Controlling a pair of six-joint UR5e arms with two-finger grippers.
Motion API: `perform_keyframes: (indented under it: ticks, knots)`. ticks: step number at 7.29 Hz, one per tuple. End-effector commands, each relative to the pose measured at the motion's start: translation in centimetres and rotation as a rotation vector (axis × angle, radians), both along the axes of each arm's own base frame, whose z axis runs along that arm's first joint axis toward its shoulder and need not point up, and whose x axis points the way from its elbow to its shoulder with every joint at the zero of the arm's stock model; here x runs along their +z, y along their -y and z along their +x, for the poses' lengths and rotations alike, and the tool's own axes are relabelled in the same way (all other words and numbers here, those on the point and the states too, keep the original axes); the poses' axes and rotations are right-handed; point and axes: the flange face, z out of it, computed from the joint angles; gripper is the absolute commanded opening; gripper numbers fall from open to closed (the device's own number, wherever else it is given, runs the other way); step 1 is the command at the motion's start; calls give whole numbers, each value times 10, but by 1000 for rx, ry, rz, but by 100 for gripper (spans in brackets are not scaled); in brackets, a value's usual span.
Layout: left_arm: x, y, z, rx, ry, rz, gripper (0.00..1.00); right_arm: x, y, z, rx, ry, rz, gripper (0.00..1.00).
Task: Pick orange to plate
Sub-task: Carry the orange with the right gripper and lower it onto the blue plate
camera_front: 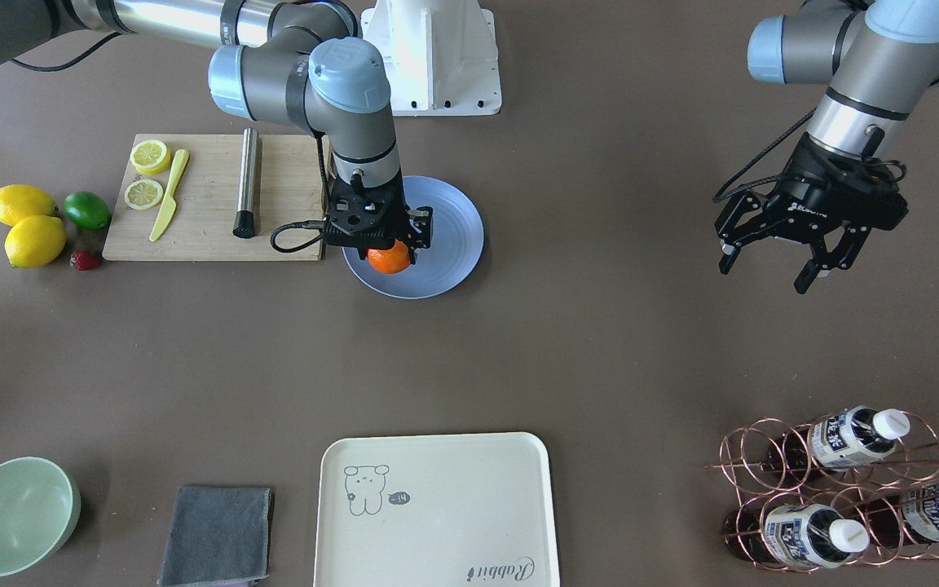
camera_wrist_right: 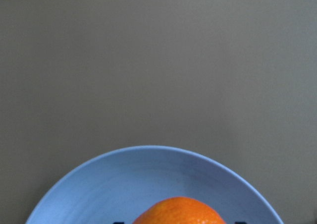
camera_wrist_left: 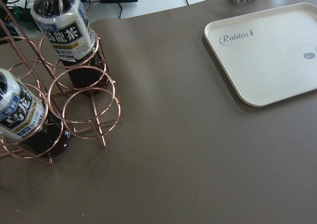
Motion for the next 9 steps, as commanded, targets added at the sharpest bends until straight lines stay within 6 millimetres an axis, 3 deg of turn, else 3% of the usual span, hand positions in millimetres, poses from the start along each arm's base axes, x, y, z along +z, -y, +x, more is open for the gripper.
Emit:
perform_keyframes:
  ticks: [1,3,4,5,7,8,9]
  knots:
    - [20,-4,-5,-2,21,-30,98,-7,-29,-23,-33,0,24,0]
    - [28,2,-12,-19,31,-43,98,-12,-37,-31,-47,9,26,0]
    - [30,3,-12,-19,31,-45,98,-8,-34,-35,-45,-1,22,40]
    - [31,3,-11,-17,34,-48,98,-3,-33,-37,-43,-13,19,99]
    - [33,4,-10,-12,33,-54,98,-9,-30,-33,-15,-3,1,100]
    - [34,2,-14,29,13,-75,98,-20,-26,-20,-7,20,0,100]
    - [71,-5,-39,71,29,-138,98,-47,-20,22,-9,32,-37,100]
